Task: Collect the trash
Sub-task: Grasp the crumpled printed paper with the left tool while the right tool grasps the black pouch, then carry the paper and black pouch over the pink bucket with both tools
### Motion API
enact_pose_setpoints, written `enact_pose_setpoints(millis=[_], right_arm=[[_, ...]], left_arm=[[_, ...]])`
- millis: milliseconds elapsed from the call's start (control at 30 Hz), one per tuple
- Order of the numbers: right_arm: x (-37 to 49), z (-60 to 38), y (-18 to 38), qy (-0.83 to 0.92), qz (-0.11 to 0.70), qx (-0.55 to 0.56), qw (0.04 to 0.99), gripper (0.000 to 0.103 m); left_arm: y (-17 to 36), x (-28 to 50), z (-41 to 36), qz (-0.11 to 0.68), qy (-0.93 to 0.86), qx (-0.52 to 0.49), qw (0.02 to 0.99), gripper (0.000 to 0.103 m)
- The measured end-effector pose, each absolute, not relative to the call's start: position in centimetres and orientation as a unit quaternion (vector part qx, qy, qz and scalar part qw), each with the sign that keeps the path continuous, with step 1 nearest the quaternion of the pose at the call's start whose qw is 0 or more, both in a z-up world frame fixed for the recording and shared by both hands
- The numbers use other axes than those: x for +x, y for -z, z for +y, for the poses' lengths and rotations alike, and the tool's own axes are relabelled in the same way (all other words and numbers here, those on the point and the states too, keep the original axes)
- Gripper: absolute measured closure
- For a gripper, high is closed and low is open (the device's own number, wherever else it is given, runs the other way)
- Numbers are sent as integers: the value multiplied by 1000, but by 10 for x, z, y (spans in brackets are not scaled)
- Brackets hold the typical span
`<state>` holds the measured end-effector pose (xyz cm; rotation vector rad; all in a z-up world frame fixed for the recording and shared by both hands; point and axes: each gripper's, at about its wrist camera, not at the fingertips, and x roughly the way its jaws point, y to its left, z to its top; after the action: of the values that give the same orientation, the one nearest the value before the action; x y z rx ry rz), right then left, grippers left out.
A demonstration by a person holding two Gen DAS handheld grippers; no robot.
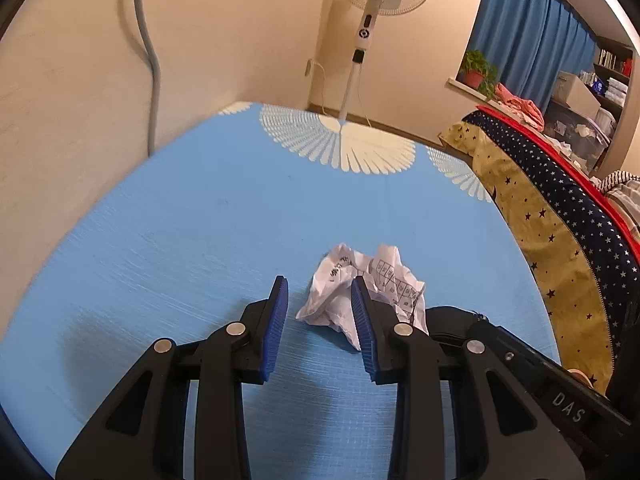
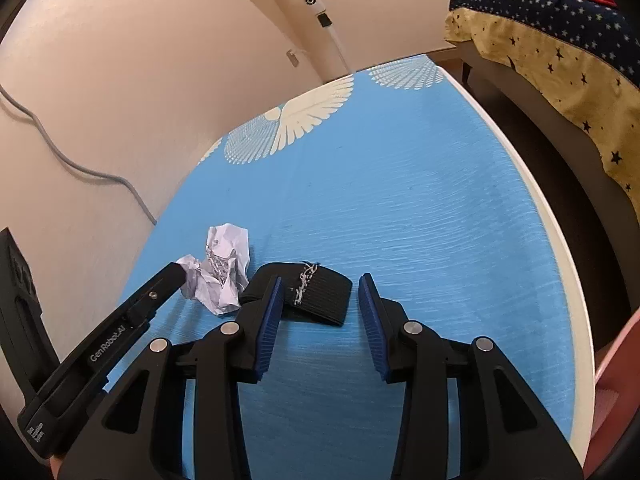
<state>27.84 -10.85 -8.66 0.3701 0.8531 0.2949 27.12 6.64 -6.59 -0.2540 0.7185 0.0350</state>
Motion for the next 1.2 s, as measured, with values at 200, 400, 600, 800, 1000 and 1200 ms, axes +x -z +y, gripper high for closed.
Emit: enact_pose_setpoints(millis=[200,400,600,800,1000,1200], right_arm=[[277,-104,88,-138,416,158,885,79],[270,-103,85,-139,407,146,891,92],[256,-114,68,-120,394,146,900,93],[228,-123,29,-111,361,130,917,93],[188,-138,-9,-104,324,111,934,93],[148,-159,-38,-94,297,99,945,93]], left_arm=[[71,275,63,366,-4,-122,923,83],[70,271,58,371,4,-109,922,100],[48,258,62,354,-6,-114,928,101],[18,234,55,334,-6,-96,938,101],[-9,200,44,316,4,-82,945,101],[-27,162,29,302,17,-69,951,101]])
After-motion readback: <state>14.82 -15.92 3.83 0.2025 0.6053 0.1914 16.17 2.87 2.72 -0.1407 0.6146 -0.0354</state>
